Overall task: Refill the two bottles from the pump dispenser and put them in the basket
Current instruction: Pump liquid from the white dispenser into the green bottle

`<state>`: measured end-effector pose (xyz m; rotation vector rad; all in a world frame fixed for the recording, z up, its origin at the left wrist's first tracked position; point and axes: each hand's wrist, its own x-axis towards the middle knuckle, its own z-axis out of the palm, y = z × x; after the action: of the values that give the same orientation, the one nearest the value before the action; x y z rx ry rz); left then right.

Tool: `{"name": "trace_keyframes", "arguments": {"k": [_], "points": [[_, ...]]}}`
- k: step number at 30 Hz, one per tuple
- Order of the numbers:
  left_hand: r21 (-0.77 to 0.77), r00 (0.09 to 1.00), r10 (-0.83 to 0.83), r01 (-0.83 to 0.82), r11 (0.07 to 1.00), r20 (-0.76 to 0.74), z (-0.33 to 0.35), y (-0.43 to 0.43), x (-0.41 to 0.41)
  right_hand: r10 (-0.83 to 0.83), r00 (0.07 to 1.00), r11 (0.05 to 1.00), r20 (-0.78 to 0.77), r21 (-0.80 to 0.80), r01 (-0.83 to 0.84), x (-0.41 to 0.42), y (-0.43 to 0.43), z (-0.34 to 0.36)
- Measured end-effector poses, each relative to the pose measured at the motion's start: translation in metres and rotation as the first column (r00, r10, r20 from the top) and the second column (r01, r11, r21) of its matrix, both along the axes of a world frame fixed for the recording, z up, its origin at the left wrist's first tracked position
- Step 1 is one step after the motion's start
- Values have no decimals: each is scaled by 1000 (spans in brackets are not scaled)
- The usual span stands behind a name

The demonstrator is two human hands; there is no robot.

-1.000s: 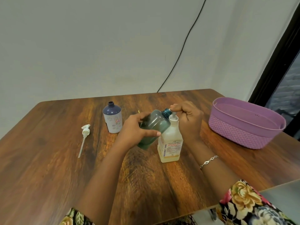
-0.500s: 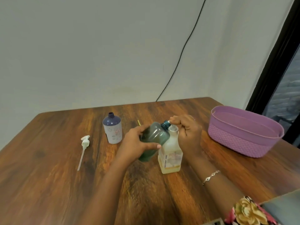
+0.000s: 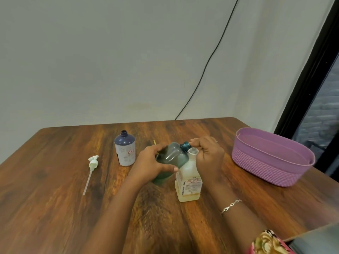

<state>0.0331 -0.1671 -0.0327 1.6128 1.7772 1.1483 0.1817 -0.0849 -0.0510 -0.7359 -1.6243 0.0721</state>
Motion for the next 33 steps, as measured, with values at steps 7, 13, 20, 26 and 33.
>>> {"name": "trace_keyframes", "arguments": {"k": [7, 13, 20, 26, 33], "points": [[7, 1000, -21, 21, 1000, 16, 6, -3, 3, 194, 972, 975, -131, -85, -206, 11, -2, 13], [11, 999, -33, 33, 999, 11, 9, -2, 0, 170, 977, 981, -132, -72, -180, 6, 2, 13], [-11, 998, -14, 15, 1000, 65, -2, -7, 5, 158, 963, 985, -219, -38, -170, -4, 4, -5], [25, 999, -24, 23, 999, 45, 6, -10, 3, 86, 993, 991, -75, -100, -93, 4, 1, 22], [9, 999, -33, 33, 999, 11, 1, -7, 0, 40, 998, 999, -46, 26, -39, -6, 2, 10]]}}
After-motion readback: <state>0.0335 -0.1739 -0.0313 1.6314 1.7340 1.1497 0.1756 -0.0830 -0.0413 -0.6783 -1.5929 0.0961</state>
